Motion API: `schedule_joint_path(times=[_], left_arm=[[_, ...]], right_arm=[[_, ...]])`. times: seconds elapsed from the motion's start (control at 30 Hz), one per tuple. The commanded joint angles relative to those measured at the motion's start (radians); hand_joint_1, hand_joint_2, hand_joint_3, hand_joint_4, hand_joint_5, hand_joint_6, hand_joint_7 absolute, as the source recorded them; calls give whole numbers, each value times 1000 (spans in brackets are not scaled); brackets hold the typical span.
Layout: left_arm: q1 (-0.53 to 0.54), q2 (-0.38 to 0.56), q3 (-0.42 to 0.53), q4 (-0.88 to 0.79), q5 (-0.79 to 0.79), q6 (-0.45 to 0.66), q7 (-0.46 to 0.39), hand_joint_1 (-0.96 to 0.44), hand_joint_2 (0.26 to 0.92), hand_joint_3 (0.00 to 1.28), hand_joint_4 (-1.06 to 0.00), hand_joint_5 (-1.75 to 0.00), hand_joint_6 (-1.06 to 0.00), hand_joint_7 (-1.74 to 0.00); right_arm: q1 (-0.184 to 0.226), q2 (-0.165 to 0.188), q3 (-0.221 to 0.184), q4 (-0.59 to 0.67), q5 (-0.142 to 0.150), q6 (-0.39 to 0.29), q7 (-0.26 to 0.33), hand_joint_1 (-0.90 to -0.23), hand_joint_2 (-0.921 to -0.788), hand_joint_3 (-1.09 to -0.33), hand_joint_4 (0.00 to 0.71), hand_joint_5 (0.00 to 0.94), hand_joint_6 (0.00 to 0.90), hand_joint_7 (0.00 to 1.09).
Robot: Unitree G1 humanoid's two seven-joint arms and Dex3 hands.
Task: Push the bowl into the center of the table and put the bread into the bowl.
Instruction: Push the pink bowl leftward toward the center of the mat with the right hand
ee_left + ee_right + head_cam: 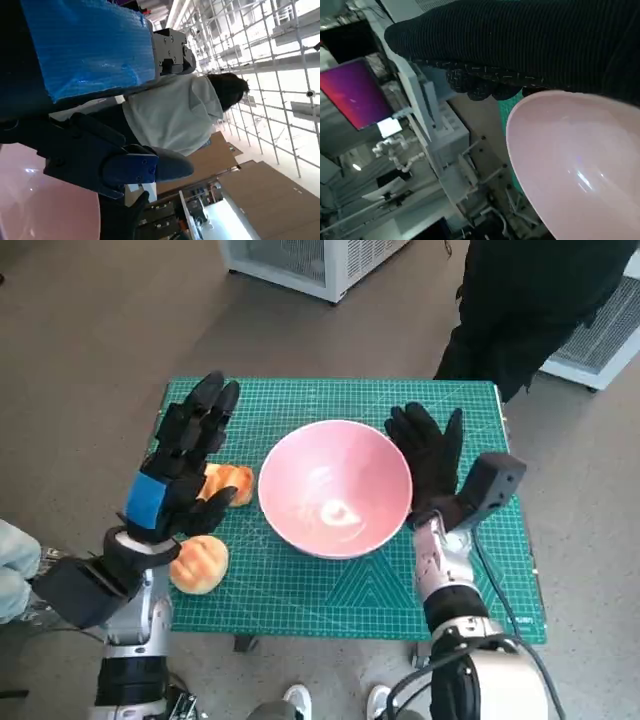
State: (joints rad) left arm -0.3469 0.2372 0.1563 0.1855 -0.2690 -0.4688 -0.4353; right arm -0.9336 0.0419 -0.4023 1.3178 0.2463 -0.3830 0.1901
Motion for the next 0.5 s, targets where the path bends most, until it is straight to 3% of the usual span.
schedule_joint_path(times=[0.03, 0.27, 0.5], left_arm=[[13, -3, -2, -17, 19, -10, 17, -739, 921, 364, -147, -3, -33, -323], [-3, -20, -17, -14, 42, -9, 40, -733, 921, 364, -146, -1, -41, -308], [-41, -29, -38, -5, 67, -2, 65, -740, 921, 368, -146, -1, -47, -295]], right_arm=[[-2, -11, 14, 14, -30, 32, -14, -617, -921, -874, 271, 5, 261, 245], [-17, -51, 44, 0, -71, 21, -18, -614, -921, -872, 266, 2, 268, 238], [-28, -92, 84, -44, -110, -76, 8, -635, -921, -884, 246, 0, 264, 228]])
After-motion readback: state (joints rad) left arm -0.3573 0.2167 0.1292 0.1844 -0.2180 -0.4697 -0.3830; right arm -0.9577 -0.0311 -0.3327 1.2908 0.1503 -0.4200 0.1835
